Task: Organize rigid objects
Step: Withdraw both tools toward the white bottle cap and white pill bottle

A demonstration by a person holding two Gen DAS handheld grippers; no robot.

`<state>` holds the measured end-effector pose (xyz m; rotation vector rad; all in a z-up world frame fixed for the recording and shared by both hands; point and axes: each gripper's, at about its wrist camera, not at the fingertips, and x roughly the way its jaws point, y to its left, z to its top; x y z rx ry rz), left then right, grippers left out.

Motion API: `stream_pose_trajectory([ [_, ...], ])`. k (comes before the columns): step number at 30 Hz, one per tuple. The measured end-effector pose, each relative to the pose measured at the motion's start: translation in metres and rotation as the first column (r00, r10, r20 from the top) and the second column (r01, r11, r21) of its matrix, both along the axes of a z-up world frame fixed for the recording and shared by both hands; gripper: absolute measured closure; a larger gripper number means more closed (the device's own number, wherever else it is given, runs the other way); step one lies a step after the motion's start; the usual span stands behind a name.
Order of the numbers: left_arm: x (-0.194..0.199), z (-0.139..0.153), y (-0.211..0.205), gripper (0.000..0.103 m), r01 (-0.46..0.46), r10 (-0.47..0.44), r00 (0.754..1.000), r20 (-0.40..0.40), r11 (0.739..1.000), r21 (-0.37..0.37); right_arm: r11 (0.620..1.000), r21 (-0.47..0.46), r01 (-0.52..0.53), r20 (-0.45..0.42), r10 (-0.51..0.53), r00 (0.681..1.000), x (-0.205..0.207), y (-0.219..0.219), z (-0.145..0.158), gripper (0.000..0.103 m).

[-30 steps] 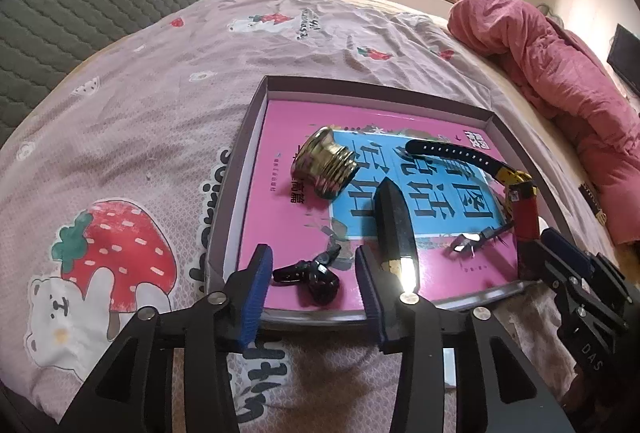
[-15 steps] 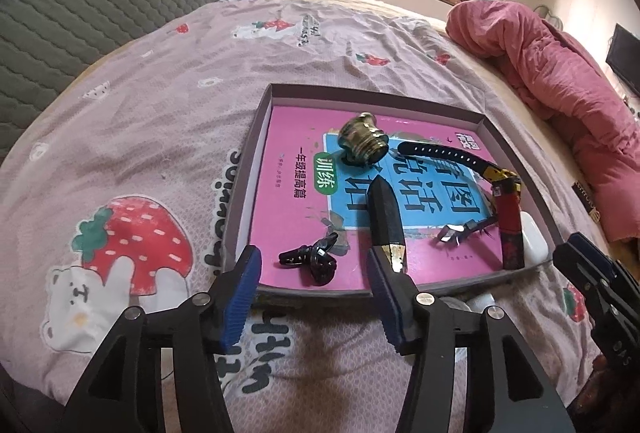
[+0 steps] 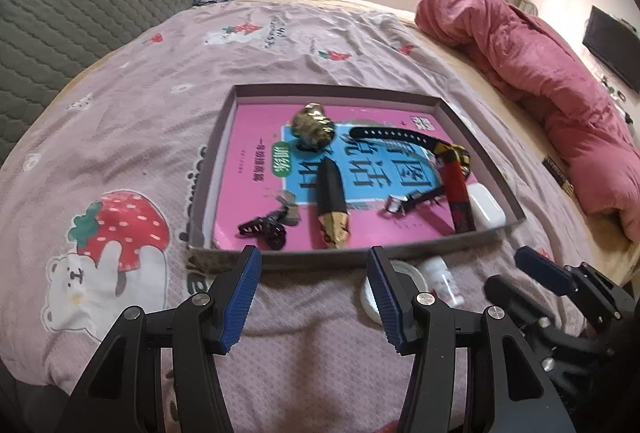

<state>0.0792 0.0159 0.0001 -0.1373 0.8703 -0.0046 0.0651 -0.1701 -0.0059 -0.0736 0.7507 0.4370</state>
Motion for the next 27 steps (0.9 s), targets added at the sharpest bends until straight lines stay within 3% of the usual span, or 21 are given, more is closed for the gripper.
stream_pose_trajectory([
  [10, -0.013, 0.002, -0.018, 0.047, 0.054, -0.054, 0.998, -0.021, 0.999, 0.005, 0.998, -0.056, -0.036, -0.031, 0.034, 0.999, -0.009, 0.012, -0.014, 0.059],
  [27, -0.009, -0.027, -0.038, 0.047, 0.125, -0.128, 0.987, -0.099, 0.991, -0.037, 0.996, -0.09, -0.019, -0.07, 0.013, 0.997, 0.01, 0.026, -0.047, 0.059],
])
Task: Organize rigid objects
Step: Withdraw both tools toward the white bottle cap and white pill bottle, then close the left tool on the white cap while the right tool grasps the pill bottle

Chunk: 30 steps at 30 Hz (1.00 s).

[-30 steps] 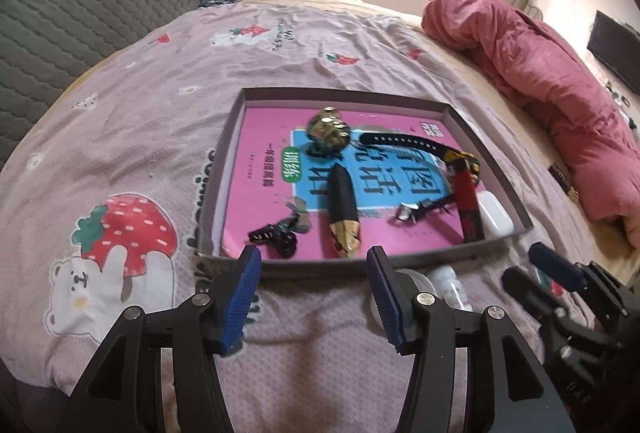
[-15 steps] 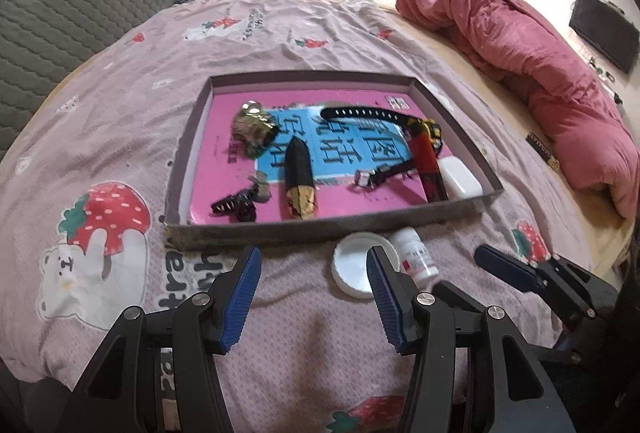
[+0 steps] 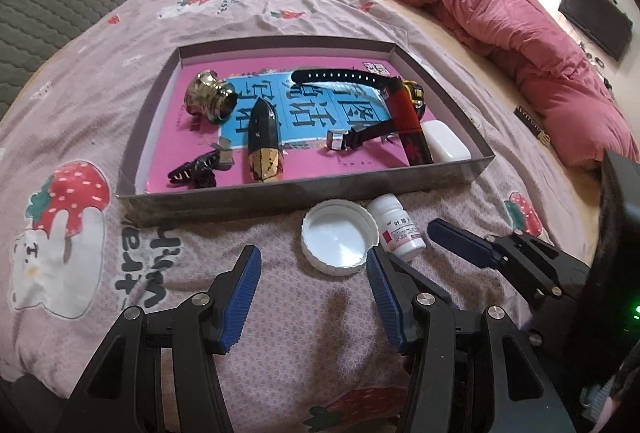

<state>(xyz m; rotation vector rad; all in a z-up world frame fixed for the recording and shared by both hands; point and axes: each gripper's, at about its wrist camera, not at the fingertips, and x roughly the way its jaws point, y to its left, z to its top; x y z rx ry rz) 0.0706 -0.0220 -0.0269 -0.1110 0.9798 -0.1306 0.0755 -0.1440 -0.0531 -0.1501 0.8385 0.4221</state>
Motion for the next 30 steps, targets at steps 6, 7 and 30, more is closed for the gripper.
stream_pose_trajectory([
  [6, 0.006, -0.008, -0.009, 0.047, 0.027, -0.027, 1.0, -0.016, 1.0, -0.011, 0.999, 0.006, 0.036, 0.002, -0.036, 0.999, 0.011, -0.008, -0.007, 0.059],
  [7, 0.007, -0.008, -0.01, 0.047, 0.029, -0.029, 0.999, -0.018, 0.999, -0.015, 0.999, 0.012, 0.041, -0.002, -0.041, 0.999, 0.013, -0.011, -0.007, 0.059],
  [30, 0.04, -0.034, -0.013, 0.05, 0.005, -0.007, 0.999, -0.039, 0.999, -0.053, 0.999, 0.042, -0.034, -0.036, 0.036, 0.999, 0.019, -0.024, -0.005, 0.076],
])
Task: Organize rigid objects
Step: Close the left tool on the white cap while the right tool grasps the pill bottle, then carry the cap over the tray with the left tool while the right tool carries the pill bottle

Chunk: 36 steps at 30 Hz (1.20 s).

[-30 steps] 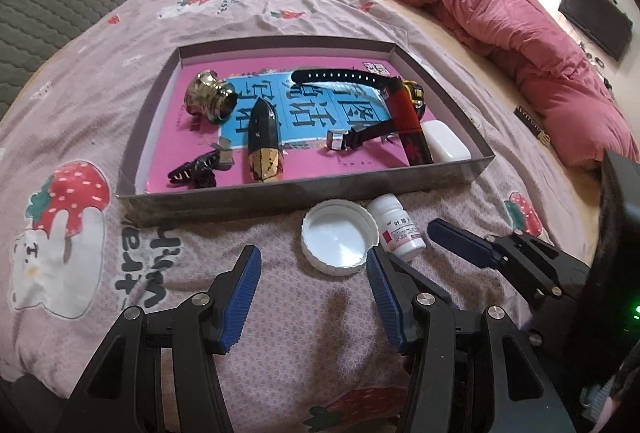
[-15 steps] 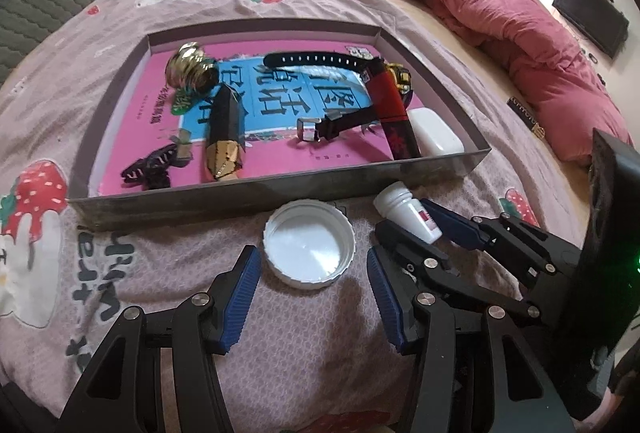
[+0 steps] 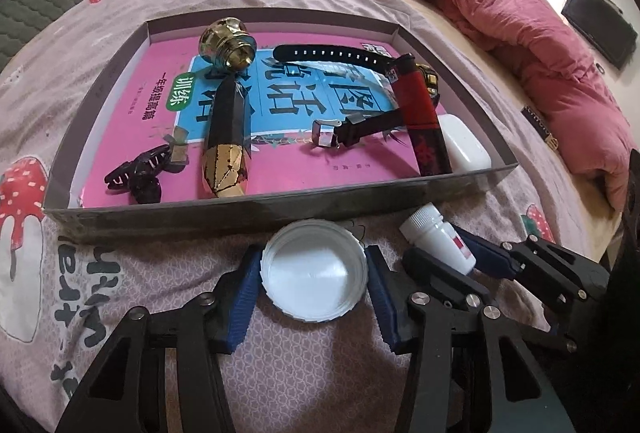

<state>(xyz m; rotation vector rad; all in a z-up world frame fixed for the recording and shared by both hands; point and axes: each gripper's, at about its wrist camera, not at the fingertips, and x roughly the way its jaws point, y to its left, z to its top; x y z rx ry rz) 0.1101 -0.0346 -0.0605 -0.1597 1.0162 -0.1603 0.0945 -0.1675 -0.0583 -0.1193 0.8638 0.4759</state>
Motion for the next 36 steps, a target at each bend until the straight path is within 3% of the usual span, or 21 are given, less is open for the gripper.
stream_pose_trajectory([
  [9, -0.006, 0.01, 0.005, 0.051, -0.009, 0.009, 1.0, 0.019, 1.0, 0.016, 0.999, 0.028, -0.016, 0.022, 0.015, 1.0, -0.013, -0.002, 0.016, 0.076],
  [21, -0.021, 0.047, 0.009, 0.051, -0.015, 0.013, 0.996, 0.092, 0.999, 0.029, 0.986, 0.16, 0.051, 0.085, -0.065, 0.994, -0.013, -0.028, 0.047, 0.076],
  [36, -0.002, 0.071, 0.014, 0.051, -0.066, 0.057, 0.988, 0.146, 0.996, 0.059, 0.978, 0.196, 0.07, 0.179, -0.106, 0.978, 0.004, -0.044, 0.066, 0.076],
])
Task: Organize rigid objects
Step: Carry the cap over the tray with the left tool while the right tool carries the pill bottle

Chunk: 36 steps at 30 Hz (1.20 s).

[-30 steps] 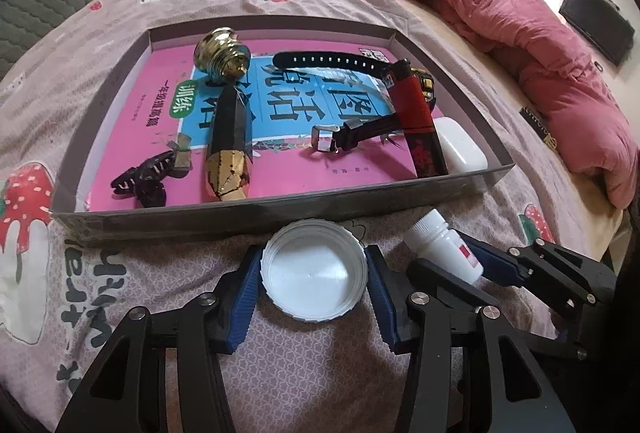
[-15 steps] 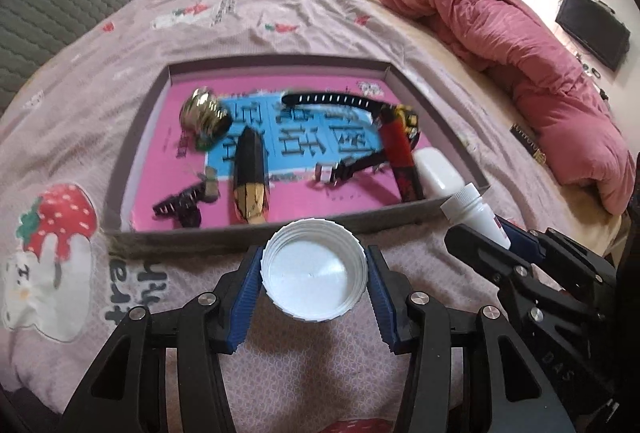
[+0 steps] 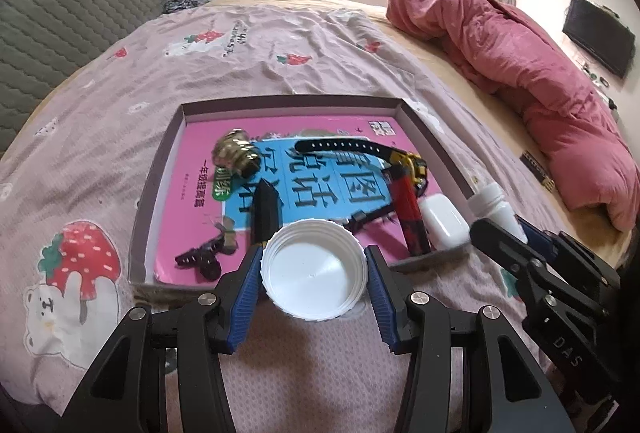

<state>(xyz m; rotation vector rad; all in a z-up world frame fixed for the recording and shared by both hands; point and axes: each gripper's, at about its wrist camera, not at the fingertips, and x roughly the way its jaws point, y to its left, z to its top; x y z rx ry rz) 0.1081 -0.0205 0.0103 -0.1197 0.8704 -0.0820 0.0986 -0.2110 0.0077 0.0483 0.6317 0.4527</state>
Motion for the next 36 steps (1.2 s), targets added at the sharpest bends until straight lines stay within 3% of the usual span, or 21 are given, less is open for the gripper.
stream_pose_trajectory([
  [12, 0.025, -0.005, -0.003, 0.051, -0.014, 0.014, 1.0, -0.002, 1.0, 0.002, 0.999, -0.028, 0.026, 0.049, -0.024, 0.999, 0.011, -0.001, 0.002, 0.076],
  [36, 0.048, -0.044, -0.015, 0.051, 0.022, -0.022, 0.998, -0.056, 1.0, 0.002, 0.993, -0.116, -0.023, -0.051, 0.017, 0.999, 0.036, 0.022, -0.03, 0.076],
])
